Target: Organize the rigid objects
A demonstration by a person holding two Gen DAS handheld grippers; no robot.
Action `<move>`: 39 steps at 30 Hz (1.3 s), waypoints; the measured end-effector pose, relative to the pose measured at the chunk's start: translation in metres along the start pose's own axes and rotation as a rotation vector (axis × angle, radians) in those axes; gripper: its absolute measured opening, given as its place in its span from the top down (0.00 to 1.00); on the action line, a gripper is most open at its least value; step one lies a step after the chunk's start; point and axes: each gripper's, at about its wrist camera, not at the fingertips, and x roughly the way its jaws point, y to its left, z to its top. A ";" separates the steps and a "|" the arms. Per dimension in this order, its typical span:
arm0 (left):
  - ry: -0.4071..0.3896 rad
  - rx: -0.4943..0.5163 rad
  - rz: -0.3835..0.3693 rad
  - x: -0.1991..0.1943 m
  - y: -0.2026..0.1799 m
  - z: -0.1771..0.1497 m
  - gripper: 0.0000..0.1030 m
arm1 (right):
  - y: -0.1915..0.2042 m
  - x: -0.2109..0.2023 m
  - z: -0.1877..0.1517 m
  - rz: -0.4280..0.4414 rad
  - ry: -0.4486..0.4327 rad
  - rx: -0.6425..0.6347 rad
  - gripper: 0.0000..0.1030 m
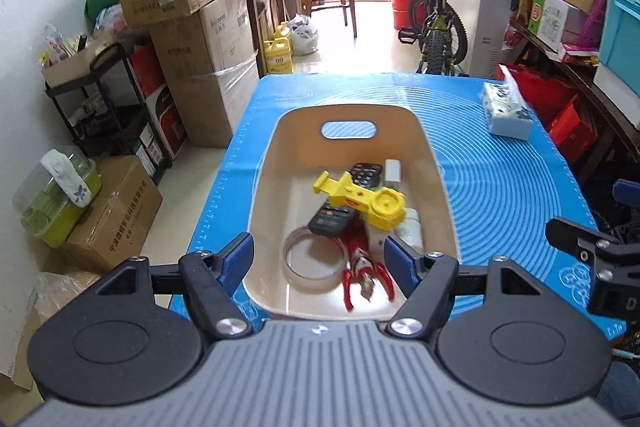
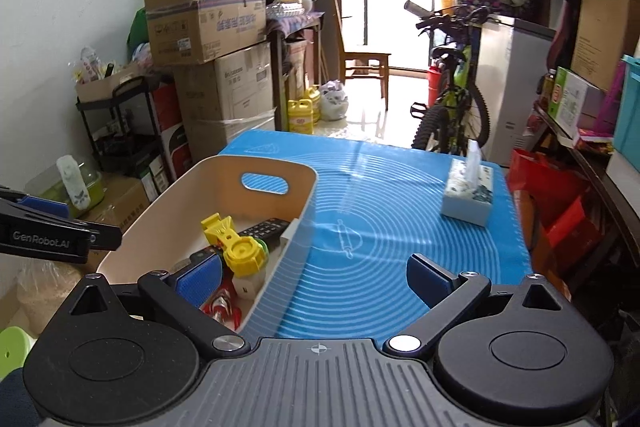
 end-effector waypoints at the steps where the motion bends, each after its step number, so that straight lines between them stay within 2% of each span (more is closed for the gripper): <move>1: -0.005 0.003 0.001 -0.004 -0.004 -0.003 0.29 | -0.001 -0.005 -0.004 -0.006 -0.003 0.000 0.05; 6: -0.030 0.008 0.004 -0.022 -0.021 -0.022 0.27 | -0.011 -0.026 -0.025 -0.011 0.000 0.011 0.05; 11: -0.053 0.018 -0.026 -0.034 -0.039 -0.040 0.25 | -0.015 -0.039 -0.049 -0.007 0.009 0.007 0.05; 22: -0.078 0.016 -0.029 -0.034 -0.059 -0.078 0.25 | -0.021 -0.057 -0.096 -0.047 0.005 0.044 0.05; 29: -0.054 0.013 -0.022 -0.027 -0.062 -0.098 0.25 | -0.026 -0.063 -0.108 -0.073 -0.007 0.055 0.05; 39: -0.061 -0.003 -0.018 -0.023 -0.058 -0.111 0.25 | -0.021 -0.063 -0.123 -0.076 -0.008 0.039 0.05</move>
